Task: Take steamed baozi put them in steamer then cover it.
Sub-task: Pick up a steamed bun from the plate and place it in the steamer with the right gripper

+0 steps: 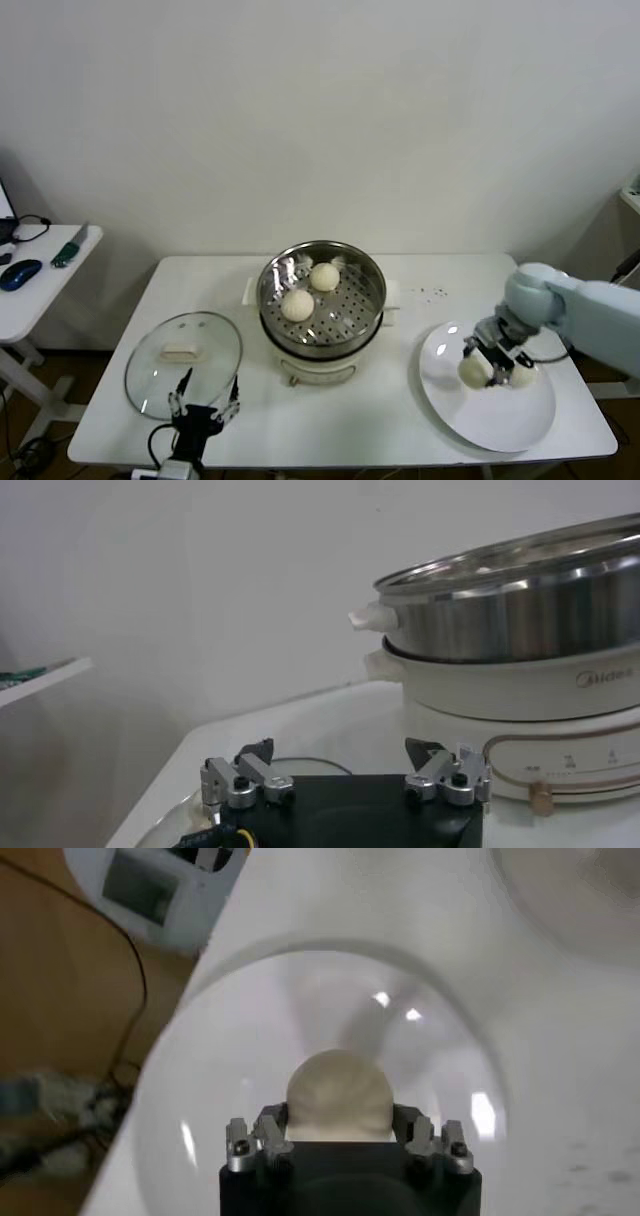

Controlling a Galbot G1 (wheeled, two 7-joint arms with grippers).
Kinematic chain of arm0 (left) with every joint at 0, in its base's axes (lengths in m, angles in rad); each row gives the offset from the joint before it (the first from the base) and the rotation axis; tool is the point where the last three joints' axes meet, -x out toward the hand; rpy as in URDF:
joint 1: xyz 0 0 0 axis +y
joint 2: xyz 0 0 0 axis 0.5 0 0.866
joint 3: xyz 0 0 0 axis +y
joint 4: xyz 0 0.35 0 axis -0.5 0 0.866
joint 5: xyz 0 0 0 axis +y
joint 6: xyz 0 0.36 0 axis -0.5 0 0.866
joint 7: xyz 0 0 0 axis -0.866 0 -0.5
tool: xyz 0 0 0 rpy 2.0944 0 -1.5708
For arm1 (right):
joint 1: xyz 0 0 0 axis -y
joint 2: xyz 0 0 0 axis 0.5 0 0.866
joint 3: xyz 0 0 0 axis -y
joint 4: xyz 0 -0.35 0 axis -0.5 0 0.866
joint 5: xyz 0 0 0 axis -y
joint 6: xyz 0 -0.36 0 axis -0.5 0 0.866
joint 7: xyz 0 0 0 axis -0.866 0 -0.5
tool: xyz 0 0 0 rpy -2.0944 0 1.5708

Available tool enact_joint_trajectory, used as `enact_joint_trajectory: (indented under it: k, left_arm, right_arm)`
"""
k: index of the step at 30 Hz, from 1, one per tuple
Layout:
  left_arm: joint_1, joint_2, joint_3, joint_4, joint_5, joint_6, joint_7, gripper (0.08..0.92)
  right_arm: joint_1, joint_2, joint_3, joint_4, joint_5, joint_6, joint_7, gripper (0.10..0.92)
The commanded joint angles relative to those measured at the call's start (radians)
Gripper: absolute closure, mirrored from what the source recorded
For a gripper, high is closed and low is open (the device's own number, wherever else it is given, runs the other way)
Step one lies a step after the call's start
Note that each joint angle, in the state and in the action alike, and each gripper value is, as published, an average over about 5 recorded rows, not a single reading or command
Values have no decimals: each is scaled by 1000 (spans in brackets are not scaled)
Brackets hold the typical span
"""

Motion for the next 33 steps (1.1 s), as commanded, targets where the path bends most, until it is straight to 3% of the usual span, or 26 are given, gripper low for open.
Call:
enact_joint_trajectory:
  k: [1,12,22,33]
  left_arm:
    - [7,-2,-1,2,0,-2,1,177]
    - [19,-4,-1,-5,-6,1,1,177]
    - [30,8,-19,-8,-30,0,1,177]
    - [21,13,-25,-2,-35,0,1,177]
  right_arm:
    - [497,264,-231,-17,11,341,-46,348]
    - [539,566,-193,-59,144,444,-62,347]
    - [341,776,-153,-202,33,478,-71,347]
    - [193,849,-147,-293,-54,509,-69,347]
